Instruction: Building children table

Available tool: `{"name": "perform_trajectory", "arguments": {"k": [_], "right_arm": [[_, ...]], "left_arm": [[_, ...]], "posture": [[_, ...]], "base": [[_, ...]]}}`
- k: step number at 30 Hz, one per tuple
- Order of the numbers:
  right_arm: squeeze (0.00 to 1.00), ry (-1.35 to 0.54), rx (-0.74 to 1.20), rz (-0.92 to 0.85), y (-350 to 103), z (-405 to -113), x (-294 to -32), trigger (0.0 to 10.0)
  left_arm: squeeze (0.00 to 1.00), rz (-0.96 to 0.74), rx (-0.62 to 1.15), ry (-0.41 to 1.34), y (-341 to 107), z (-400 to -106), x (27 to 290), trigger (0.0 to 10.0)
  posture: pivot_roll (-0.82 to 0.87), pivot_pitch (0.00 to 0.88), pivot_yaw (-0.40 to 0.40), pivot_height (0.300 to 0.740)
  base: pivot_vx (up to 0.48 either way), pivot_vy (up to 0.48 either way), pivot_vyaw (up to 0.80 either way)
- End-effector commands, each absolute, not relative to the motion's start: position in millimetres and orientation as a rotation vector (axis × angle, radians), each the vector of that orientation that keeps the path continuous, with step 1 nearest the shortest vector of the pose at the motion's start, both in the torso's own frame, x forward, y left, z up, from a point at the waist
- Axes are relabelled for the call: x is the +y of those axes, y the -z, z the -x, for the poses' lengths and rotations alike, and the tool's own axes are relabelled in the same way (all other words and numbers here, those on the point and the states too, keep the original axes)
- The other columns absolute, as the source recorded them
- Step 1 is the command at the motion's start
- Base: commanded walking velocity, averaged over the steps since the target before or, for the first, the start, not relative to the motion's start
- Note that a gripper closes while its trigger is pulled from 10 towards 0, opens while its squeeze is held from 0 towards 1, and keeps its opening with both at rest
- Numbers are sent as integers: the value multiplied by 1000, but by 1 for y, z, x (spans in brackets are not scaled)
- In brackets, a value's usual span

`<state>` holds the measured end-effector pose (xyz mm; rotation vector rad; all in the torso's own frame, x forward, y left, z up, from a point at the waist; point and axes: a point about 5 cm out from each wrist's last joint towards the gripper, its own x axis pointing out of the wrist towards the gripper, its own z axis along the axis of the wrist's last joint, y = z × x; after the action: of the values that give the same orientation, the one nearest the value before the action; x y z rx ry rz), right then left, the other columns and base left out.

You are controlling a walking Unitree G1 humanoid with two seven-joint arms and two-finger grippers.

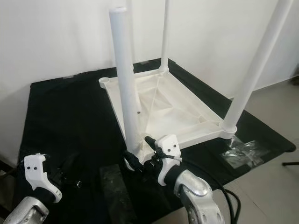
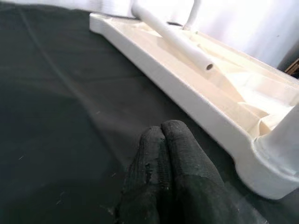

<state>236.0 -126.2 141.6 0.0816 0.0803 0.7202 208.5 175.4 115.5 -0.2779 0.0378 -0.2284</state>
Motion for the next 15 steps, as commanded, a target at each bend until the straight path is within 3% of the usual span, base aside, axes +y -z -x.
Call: {"name": "perform_trajectory", "arguments": {"k": [1, 15], "right_arm": [[0, -702, 63, -93, -143, -236, -132, 10000], [0, -746, 48, -119, -142, -234, -131, 10000]], "left_arm": [[0, 268, 42, 234, -119, -209, 173, 10000], [0, 242, 39, 238, -120, -210, 173, 10000]], "posture": [[-113, 1, 23, 740], [-106, 0, 25, 740]], "base": [[0, -469, 0], [0, -469, 0]]}}
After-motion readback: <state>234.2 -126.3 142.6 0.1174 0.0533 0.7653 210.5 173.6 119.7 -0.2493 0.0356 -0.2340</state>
